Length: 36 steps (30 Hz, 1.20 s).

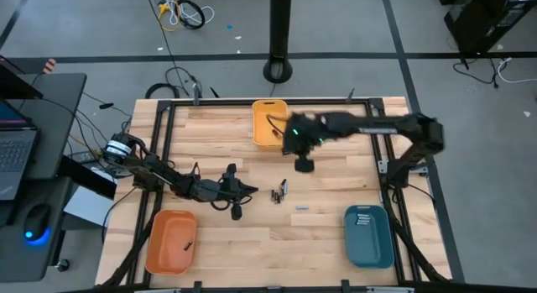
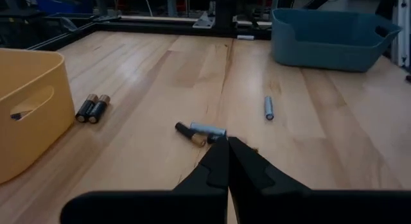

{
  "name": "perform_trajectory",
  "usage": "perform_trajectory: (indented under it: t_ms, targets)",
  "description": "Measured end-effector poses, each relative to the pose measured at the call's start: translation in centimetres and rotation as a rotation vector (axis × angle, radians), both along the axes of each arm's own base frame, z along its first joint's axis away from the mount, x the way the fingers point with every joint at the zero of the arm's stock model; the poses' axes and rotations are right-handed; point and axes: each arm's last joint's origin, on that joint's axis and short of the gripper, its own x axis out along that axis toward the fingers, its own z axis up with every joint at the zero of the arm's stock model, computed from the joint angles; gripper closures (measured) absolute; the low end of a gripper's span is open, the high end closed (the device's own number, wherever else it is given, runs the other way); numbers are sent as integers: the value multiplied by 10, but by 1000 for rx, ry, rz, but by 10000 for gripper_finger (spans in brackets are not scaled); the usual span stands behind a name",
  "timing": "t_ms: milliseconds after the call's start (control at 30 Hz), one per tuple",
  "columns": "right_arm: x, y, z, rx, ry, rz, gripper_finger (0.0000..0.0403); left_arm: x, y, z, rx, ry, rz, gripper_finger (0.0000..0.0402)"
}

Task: Sort batteries
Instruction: Put the white battery into the blue bin

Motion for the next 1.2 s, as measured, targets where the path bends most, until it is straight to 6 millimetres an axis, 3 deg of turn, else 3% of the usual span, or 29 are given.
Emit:
perform_trajectory:
  t_ms: [200, 433, 600, 767, 967, 1200]
  targets:
    - [-49, 48, -52, 72, -180, -76, 392, 17, -7, 5, 3, 83, -71, 394]
    - [-90, 94, -97, 155, -421, -152, 393, 47, -18, 23, -7, 346, -108, 390]
    - [-99, 116, -105, 166, -477, -162, 392, 63, -22, 48, 21, 469, -102, 375]
    - [-102, 127, -104, 134, -503, -162, 392, 73, -19, 63, -4, 466, -83, 347]
    - [-104, 134, -104, 125, -508, -149, 392, 80, 2, 59, -174, 448, 58, 277]
    - [-104, 135, -104, 124, -508, -147, 391, 94, 15, 34, -235, 442, 111, 193]
